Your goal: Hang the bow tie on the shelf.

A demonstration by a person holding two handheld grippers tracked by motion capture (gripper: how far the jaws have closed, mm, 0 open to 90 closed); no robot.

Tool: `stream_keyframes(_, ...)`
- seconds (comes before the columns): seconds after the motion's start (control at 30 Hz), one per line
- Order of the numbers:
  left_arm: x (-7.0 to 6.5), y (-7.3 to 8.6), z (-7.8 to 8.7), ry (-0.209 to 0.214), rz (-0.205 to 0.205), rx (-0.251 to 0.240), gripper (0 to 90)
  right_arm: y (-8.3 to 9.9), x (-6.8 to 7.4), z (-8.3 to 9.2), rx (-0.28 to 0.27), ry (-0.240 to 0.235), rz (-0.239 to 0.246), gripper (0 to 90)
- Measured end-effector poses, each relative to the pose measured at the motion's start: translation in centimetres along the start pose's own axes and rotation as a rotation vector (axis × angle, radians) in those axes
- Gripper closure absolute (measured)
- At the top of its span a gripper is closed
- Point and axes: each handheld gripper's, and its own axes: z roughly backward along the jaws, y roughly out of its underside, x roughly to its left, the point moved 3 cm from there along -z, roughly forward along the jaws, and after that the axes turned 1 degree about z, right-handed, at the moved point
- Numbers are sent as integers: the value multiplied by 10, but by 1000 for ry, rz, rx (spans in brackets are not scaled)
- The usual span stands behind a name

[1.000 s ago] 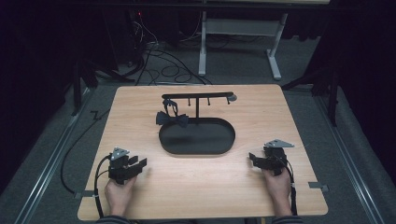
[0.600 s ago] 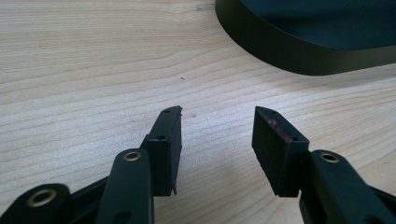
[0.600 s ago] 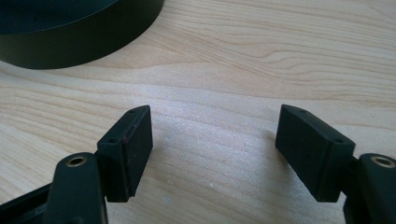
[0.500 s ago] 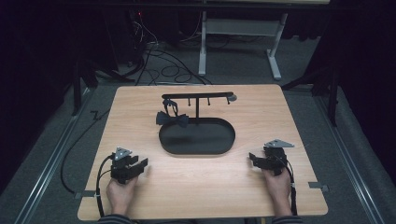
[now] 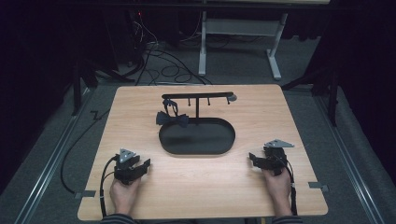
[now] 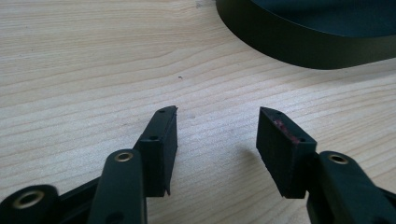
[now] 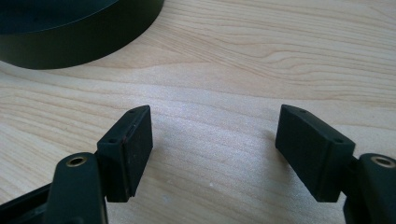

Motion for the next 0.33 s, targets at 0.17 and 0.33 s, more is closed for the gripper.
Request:
stream_keyframes(0.17,-4,0,-1,-7,-27,10,417,0,0,0,-1,-1,0,287)
stream_keyframes(0.33,-4,0,-1,-5,-25,11,407,0,0,0,-1,-2,-1,287)
